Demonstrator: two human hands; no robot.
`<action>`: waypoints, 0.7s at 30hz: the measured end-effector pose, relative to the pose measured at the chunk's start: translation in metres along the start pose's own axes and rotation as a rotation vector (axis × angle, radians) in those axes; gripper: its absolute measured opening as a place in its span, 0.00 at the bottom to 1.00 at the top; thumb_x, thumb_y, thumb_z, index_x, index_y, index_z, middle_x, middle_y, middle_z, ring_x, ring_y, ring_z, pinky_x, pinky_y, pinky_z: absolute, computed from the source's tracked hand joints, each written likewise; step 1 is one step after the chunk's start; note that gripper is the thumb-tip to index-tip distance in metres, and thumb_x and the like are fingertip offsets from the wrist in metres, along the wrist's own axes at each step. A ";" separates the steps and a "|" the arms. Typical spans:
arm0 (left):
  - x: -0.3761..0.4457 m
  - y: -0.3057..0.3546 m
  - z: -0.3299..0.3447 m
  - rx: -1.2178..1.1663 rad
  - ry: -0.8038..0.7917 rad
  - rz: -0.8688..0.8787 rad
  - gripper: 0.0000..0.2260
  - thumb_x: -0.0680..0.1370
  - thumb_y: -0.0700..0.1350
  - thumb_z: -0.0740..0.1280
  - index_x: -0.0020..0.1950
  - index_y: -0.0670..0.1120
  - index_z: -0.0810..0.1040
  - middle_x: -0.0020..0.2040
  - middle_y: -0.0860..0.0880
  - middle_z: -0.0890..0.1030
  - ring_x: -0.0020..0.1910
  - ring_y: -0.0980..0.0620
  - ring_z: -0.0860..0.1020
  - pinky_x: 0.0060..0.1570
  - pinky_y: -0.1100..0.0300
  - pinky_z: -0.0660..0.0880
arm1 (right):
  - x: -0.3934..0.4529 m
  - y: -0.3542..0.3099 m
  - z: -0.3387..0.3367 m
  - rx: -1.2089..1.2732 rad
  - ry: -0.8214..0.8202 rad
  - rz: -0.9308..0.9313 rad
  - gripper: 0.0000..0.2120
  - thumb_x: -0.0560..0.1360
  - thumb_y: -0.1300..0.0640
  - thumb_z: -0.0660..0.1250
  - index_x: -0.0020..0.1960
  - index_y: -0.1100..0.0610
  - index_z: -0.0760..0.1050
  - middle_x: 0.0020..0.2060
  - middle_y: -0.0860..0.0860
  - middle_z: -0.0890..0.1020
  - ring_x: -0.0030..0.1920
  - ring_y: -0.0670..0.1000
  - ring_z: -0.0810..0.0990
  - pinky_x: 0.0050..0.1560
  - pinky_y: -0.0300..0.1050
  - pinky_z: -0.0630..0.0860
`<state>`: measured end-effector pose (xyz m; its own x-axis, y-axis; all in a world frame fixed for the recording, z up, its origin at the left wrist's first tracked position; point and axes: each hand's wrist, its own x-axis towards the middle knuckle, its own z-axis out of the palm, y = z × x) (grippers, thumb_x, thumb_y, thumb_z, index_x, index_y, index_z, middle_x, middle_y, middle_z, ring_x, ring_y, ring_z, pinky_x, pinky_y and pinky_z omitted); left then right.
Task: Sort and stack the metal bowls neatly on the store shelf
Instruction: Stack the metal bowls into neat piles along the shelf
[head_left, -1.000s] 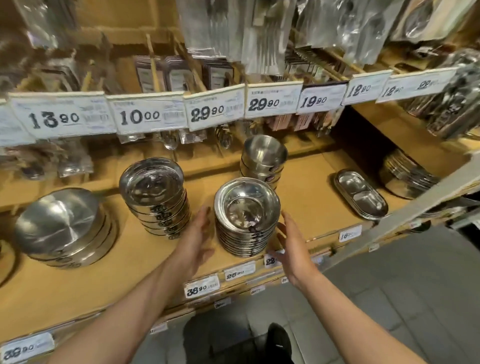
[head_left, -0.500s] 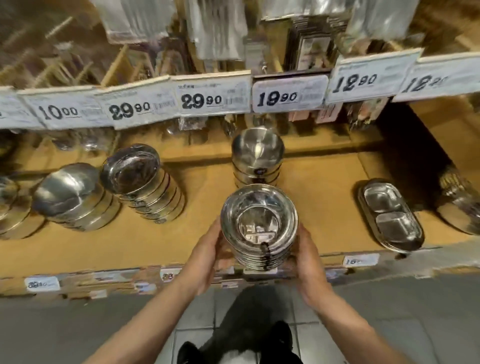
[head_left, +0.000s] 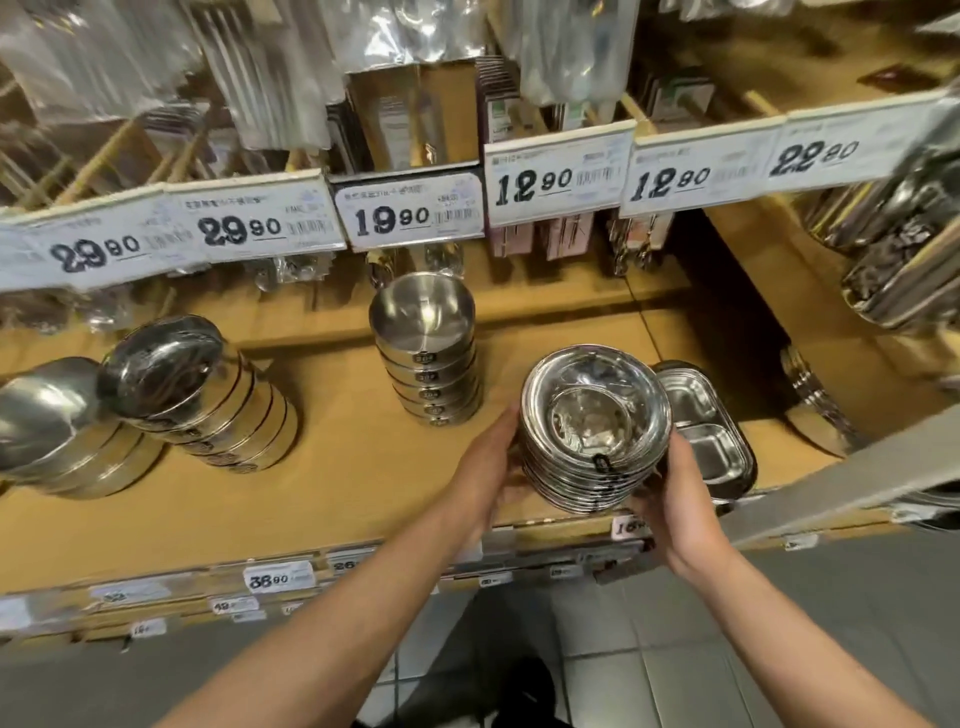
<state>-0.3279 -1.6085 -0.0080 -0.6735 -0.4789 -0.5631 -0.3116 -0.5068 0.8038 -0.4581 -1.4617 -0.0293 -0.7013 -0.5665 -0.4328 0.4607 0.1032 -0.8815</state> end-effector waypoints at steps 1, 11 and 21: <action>0.001 0.001 0.002 -0.013 -0.006 -0.004 0.17 0.82 0.66 0.54 0.49 0.70 0.83 0.49 0.62 0.86 0.49 0.61 0.85 0.45 0.60 0.80 | 0.002 0.000 -0.001 0.007 -0.005 -0.008 0.21 0.85 0.41 0.53 0.68 0.49 0.77 0.62 0.52 0.84 0.65 0.55 0.80 0.60 0.61 0.79; -0.020 -0.013 -0.049 -0.081 0.151 0.013 0.17 0.84 0.53 0.60 0.69 0.49 0.77 0.67 0.52 0.81 0.67 0.51 0.77 0.63 0.48 0.79 | -0.032 0.032 0.009 0.162 0.288 0.126 0.13 0.85 0.52 0.55 0.53 0.51 0.78 0.49 0.53 0.82 0.46 0.49 0.80 0.43 0.45 0.75; -0.029 0.012 -0.133 -0.105 0.360 0.158 0.09 0.84 0.48 0.62 0.58 0.48 0.81 0.57 0.46 0.83 0.60 0.45 0.80 0.66 0.39 0.75 | -0.063 0.047 0.128 -0.110 -0.047 0.055 0.13 0.86 0.55 0.57 0.58 0.42 0.78 0.63 0.47 0.81 0.60 0.43 0.81 0.58 0.45 0.81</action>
<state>-0.2233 -1.6960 -0.0079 -0.4244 -0.7676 -0.4802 -0.1399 -0.4684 0.8724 -0.3224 -1.5256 -0.0190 -0.6492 -0.5948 -0.4741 0.4336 0.2228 -0.8731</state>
